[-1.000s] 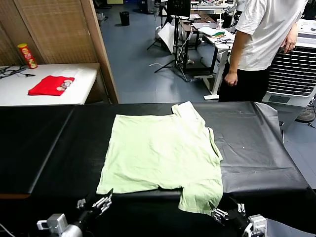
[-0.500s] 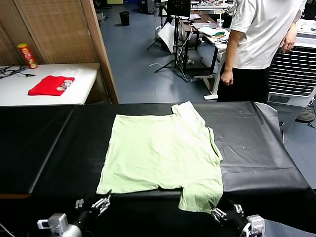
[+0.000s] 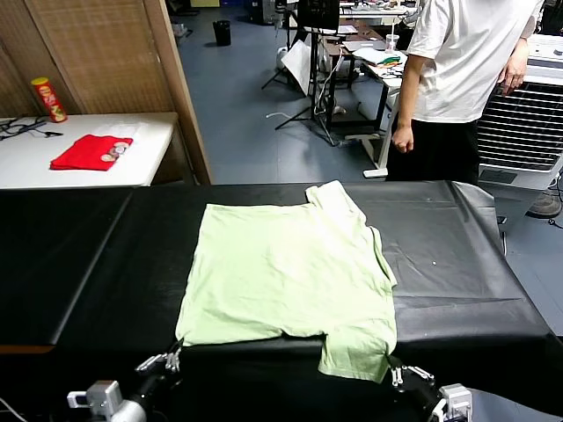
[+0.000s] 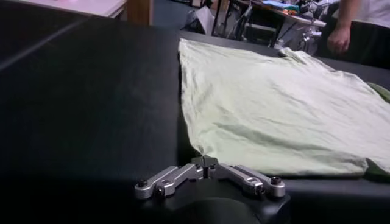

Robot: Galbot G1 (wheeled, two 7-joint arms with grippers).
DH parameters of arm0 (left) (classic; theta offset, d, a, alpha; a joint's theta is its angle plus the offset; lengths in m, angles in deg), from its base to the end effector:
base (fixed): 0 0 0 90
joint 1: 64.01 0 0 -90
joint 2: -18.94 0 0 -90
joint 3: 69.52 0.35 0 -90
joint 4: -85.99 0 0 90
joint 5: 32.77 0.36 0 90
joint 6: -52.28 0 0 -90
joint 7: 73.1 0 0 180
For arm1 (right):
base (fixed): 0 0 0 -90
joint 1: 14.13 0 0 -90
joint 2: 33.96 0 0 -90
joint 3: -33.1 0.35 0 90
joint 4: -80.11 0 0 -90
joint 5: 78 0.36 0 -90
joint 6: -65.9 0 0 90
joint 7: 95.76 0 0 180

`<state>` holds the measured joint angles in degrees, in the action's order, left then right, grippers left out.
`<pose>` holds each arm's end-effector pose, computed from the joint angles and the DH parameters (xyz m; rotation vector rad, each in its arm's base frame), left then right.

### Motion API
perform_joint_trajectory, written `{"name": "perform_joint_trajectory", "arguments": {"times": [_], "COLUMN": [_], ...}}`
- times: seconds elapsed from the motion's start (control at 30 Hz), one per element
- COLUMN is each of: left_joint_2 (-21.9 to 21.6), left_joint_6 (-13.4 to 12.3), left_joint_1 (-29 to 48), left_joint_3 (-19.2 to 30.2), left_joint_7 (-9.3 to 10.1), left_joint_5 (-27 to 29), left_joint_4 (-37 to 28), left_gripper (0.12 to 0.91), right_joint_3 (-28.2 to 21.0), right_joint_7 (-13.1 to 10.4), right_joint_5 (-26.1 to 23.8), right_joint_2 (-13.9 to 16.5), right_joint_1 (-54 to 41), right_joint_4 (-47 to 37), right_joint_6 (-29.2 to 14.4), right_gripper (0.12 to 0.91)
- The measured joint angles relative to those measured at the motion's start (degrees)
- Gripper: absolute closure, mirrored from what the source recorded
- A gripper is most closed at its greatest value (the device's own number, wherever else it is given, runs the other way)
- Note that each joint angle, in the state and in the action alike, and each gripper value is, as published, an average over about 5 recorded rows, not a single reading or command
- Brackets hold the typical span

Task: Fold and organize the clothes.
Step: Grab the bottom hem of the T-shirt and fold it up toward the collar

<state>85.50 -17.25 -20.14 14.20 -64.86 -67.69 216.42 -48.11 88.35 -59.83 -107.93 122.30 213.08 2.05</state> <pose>0.1203 0.0739 -0.2622 -0.0938 -2.6316 0.2260 0.1146 -0.0676 -0.2503 0.2045 -2.6260 -0.0145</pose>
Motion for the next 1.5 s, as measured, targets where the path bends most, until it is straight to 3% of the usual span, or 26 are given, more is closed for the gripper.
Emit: {"name": "perform_joint_trajectory", "arguments": {"times": [0.23,0.43,0.67,1.0,1.1,1.17,1.37,1.5], "left_joint_2": [1.15,2.09,2.88,2.91,2.87,2.84,2.80,2.84], "left_joint_6": [-0.20,-0.02,-0.65,-1.64,-1.28,-1.17,-1.12,-1.24], "left_joint_1": [4.48,11.55,19.35,26.82,27.99,28.34,27.82,26.46], "left_joint_3": [-0.17,1.17,3.28,6.31,6.69,6.77,6.68,6.28], "left_joint_7": [1.21,2.47,2.64,1.78,1.30,1.06,1.03,0.75], "left_joint_5": [-2.66,-3.03,0.33,7.35,7.71,7.95,8.76,9.30], "left_joint_4": [0.57,-1.64,-6.21,-14.62,-16.36,-17.01,-17.36,-16.86], "left_gripper": [0.904,0.904,0.904,0.904,0.890,0.835,0.513,0.314], "right_joint_3": [0.90,-1.27,-5.68,-11.54,-11.57,-11.25,-9.61,-8.46], "right_joint_7": [-0.91,-1.40,-1.29,0.55,1.39,1.76,2.00,2.09], "right_joint_5": [6.03,6.79,6.72,5.75,5.02,4.53,3.01,2.01], "right_joint_2": [2.48,5.56,8.11,8.67,9.00,9.37,10.36,10.49], "right_joint_1": [-6.66,-17.01,-29.10,-38.40,-38.28,-37.63,-33.82,-30.47], "right_joint_4": [-2.96,-10.09,-19.22,-28.64,-28.56,-27.76,-23.33,-21.13], "right_joint_6": [-4.34,-6.22,-7.35,-6.51,-5.59,-4.98,-3.48,-3.37], "right_gripper": [0.904,0.904,0.904,0.891,0.789,0.674,0.348,0.239]}}
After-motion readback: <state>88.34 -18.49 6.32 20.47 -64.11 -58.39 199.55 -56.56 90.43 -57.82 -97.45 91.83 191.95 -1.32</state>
